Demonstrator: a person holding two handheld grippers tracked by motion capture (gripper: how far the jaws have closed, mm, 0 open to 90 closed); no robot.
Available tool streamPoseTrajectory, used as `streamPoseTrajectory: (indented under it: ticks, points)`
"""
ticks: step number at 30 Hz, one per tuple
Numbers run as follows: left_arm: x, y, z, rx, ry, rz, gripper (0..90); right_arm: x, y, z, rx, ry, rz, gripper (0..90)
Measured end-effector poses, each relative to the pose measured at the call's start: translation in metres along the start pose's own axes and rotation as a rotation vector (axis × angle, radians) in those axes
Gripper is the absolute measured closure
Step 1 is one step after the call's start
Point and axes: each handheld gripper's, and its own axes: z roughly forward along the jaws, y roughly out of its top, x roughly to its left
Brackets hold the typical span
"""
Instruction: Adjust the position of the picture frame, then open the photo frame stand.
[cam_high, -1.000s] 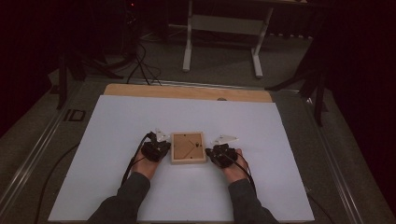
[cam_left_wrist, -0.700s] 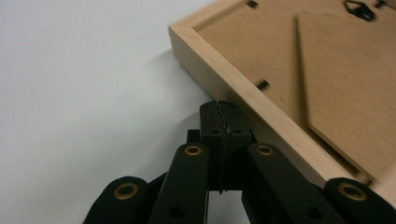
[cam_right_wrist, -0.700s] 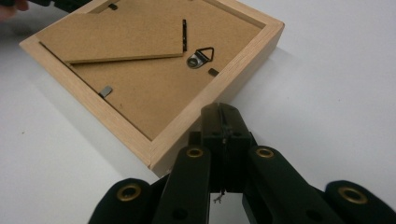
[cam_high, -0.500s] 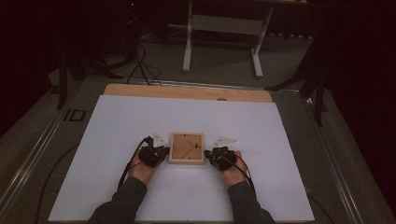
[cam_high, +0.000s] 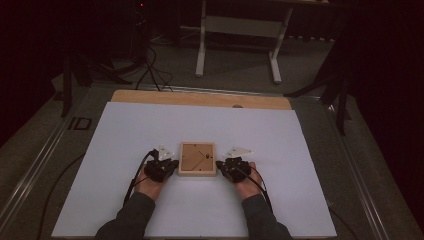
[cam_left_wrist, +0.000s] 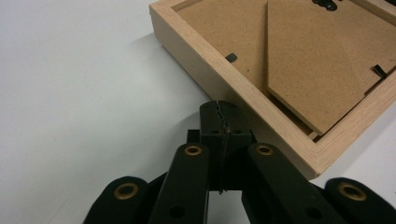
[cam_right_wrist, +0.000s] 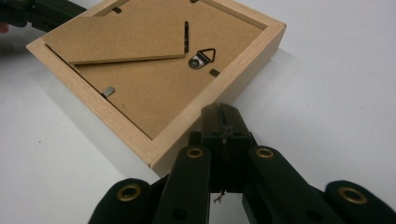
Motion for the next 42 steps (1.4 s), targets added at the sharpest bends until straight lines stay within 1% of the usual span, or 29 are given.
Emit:
streamPoseTrajectory:
  ticks: [2, 5, 11, 14, 23, 25, 28, 34, 37, 38, 39, 40, 42]
  points:
    - [-0.0004, -0.0004, -0.0005, 0.001, -0.004, -0.009, 89.6, 0.0003, -0.0002, 0.0002, -0.002, 0.0, 0.003, 89.8]
    - [0.0003, -0.0014, -0.0016, 0.002, -0.01, -0.006, 89.6, 0.0, -0.0003, 0.0006, -0.005, 0.002, 0.002, 89.8]
    - [0.0003, -0.0021, -0.0024, 0.002, -0.009, 0.0, 89.6, 0.0003, 0.0002, 0.0012, -0.006, 0.003, 0.003, 89.8]
    - [0.0009, -0.0022, -0.0024, 0.001, -0.014, -0.009, 89.6, 0.0001, 0.0001, 0.0014, -0.008, 0.008, 0.006, 89.8]
    - [0.0019, -0.0017, -0.0017, 0.001, -0.008, -0.015, 89.5, 0.0027, -0.0001, 0.0014, -0.01, -0.007, -0.013, 89.7]
    - [0.0023, -0.0019, -0.0018, 0.001, -0.011, -0.019, 89.5, 0.003, -0.0005, 0.0013, -0.011, -0.007, -0.01, 89.7]
    - [0.0035, -0.0025, -0.0016, -0.004, -0.019, -0.035, 89.2, 0.0033, -0.0017, 0.0015, -0.019, -0.008, -0.01, 89.7]
    - [0.0033, -0.003, -0.0023, -0.004, -0.018, -0.031, 88.8, 0.0041, -0.0024, 0.0015, -0.024, -0.014, -0.007, 89.6]
    - [0.0034, -0.003, -0.0028, -0.003, -0.014, -0.034, 87.0, 0.0042, -0.0019, 0.0012, -0.029, -0.015, -0.008, 88.8]
    - [0.0048, -0.0033, -0.0034, -0.005, -0.012, -0.044, 83.1, 0.0053, -0.001, 0.0004, -0.038, -0.03, -0.009, 88.7]
    - [0.0048, -0.0033, -0.0034, -0.005, -0.012, -0.044, 82.2, 0.0053, -0.001, 0.0004, -0.038, -0.03, -0.009, 88.7]
    - [0.005, -0.0035, -0.0044, -0.008, -0.012, -0.05, 81.8, 0.0059, -0.0005, -0.0014, -0.047, -0.051, -0.005, 89.2]
    - [0.0043, -0.0032, -0.0055, -0.012, -0.009, -0.048, 81.6, 0.0057, -0.0006, -0.0026, -0.054, -0.058, -0.004, 89.4]
